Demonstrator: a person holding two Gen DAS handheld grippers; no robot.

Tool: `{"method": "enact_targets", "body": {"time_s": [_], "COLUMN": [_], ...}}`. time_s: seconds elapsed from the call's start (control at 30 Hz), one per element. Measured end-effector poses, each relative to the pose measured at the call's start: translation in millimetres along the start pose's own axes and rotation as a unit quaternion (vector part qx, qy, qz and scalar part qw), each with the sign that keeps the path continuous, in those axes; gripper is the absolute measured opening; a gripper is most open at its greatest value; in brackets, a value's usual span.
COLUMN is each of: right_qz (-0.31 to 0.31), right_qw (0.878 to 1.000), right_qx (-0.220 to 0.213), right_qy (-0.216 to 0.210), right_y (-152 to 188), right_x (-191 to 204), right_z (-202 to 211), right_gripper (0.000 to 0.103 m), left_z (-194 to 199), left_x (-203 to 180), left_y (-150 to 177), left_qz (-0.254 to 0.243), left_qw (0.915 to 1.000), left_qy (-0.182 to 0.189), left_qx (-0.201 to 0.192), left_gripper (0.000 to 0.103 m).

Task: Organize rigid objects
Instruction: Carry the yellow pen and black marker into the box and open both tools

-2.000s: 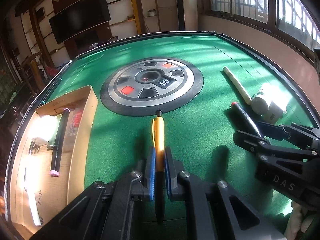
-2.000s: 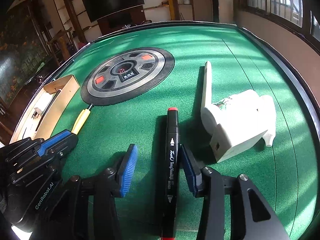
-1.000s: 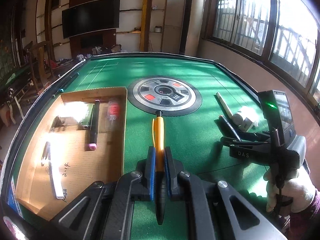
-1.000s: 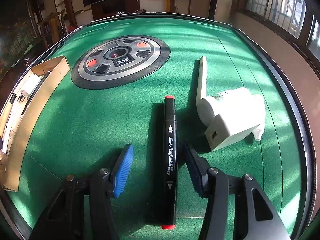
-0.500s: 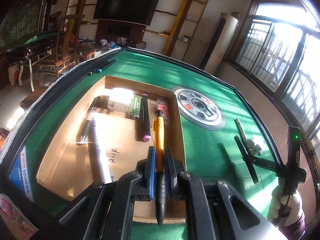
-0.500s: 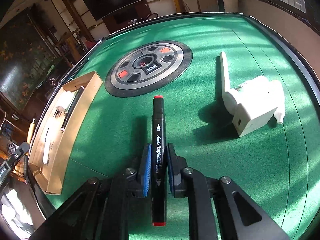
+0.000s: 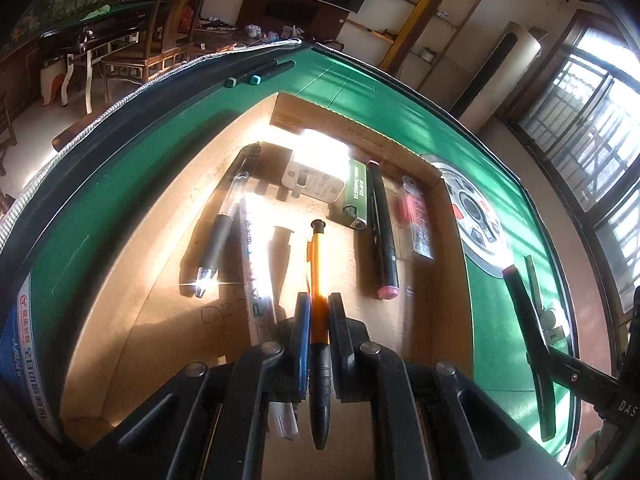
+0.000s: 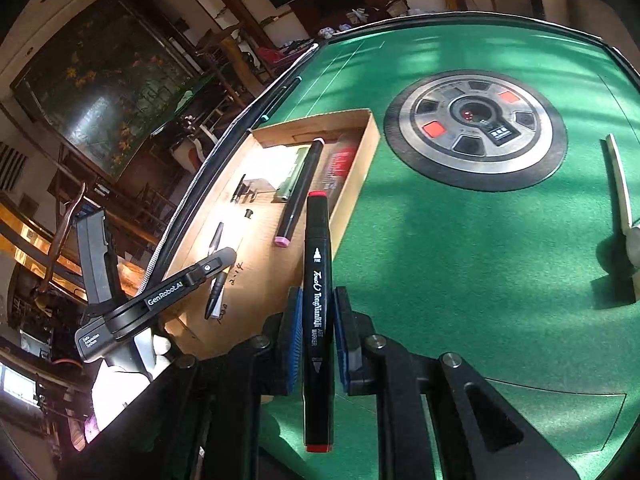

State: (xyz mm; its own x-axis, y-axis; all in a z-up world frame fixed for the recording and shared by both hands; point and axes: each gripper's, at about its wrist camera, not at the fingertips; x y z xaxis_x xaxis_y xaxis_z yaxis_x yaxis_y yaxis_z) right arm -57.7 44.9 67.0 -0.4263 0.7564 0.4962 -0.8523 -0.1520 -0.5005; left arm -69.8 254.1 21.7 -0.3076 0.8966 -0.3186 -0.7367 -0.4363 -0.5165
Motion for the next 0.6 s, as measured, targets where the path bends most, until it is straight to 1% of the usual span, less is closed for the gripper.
{"method": "enact_targets", "body": {"time_s": [0.03,0.1,0.17,0.27,0.33,0.4,0.47,0.53,0.57,0.6], "right_qz": [0.005,0.017,0.026,0.036,0.042,0.053,0.053,0.044,0.041,0.039], "right_qw": [1.0,1.0,0.999,0.998,0.997,0.996,0.995,0.996,0.996,0.997], "right_qx": [0.007,0.02,0.034,0.051,0.058,0.061,0.066,0.066,0.061,0.055], "right_qy": [-0.003,-0.004,-0.005,0.006,0.02,0.038,0.05,0.048,0.042,0.038], "right_y": [-2,-7,-12,-18,-21,-23,-25,-26,-25,-25], "right_x": [8,24,36,52,59,65,67,65,65,65], "right_z": [-8,-26,-45,-73,-90,-104,-115,-117,-116,-112], "right_gripper": [0.015,0.015,0.015,0.015,0.015,0.015,0.016,0.017,0.024,0.035], "left_z": [-1,3,12,37,56,74,86,96,99,103], "left_x": [3,7,10,23,32,39,42,41,40,38], "left_y": [-1,-1,1,7,12,15,17,18,19,20], "left_qz": [0.005,0.01,0.014,0.034,0.047,0.056,0.052,0.043,0.04,0.038], "left_qw": [1.0,0.9998,0.9994,0.9978,0.9962,0.9946,0.994,0.9935,0.993,0.9924], "left_qy": [0.002,0.019,0.028,0.045,0.048,0.045,0.039,0.034,0.033,0.033], "left_qx": [0.001,-0.004,-0.012,-0.035,-0.056,-0.074,-0.087,-0.1,-0.106,-0.112], "left_gripper": [0.008,0.008,0.013,0.028,0.05,0.061,0.063,0.063,0.063,0.063]}}
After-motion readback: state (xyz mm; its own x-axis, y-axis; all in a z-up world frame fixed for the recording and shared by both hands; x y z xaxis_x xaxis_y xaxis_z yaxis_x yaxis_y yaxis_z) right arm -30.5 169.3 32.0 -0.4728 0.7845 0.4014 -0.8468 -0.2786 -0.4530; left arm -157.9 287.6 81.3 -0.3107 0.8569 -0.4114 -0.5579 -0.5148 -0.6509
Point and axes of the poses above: each gripper's, at about its wrist camera, not at the fingertips, and z roughly against the way its jaws point, x to its left, y to its underside, and after that the axes turned 4 degrees about -y, right-handed
